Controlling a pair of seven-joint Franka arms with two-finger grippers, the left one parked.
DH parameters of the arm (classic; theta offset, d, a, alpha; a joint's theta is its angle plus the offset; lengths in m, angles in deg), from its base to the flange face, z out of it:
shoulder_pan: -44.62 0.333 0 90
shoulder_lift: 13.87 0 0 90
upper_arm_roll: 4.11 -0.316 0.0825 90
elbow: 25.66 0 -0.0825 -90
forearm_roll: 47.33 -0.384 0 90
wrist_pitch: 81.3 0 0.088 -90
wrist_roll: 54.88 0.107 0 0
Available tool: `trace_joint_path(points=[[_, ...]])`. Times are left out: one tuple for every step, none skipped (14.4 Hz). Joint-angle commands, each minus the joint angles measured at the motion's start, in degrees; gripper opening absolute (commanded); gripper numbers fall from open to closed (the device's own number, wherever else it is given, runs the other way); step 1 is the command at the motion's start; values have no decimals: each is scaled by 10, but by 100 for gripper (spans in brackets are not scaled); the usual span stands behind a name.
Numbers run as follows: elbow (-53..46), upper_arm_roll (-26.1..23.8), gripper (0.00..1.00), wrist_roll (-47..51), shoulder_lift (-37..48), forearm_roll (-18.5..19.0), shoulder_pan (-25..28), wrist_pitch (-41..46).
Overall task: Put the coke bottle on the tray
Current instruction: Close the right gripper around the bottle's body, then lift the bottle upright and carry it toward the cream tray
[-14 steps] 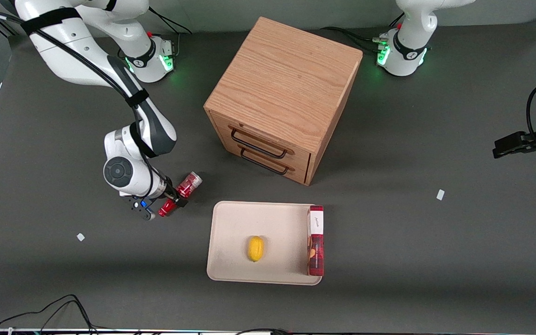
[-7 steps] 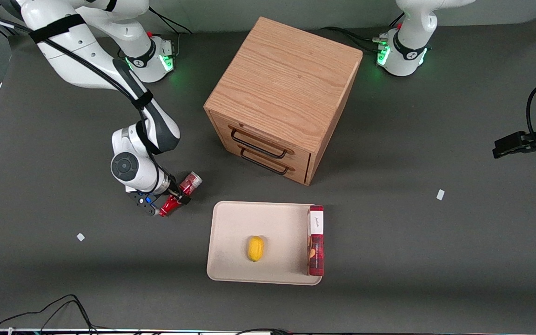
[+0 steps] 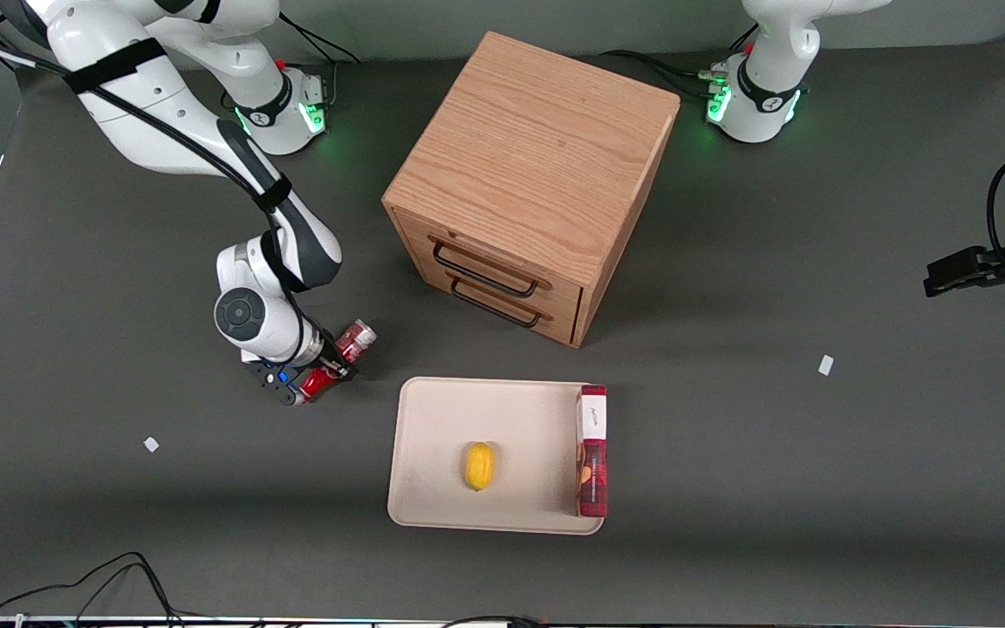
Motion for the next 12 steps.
trace_joint_path(points=[[-10, -3, 33, 14, -1, 12, -1, -5], [-19, -3, 29, 11, 1, 12, -3, 2], [-26, -3, 26, 8, 8, 12, -5, 18], [-38, -3, 26, -2, 15, 12, -5, 37], [-52, -3, 25, -18, 26, 12, -7, 61], [-68, -3, 25, -41, 37, 12, -8, 88], [-89, -2, 25, -73, 46, 12, -9, 116], [-116, 3, 25, -107, 54, 12, -10, 151], [-151, 4, 25, -132, 58, 12, -14, 189], [-196, 3, 25, -154, 57, 12, -22, 234], [-240, 3, 25, -174, 52, 12, -24, 272], [-285, 0, 25, -190, 45, 12, -24, 305]])
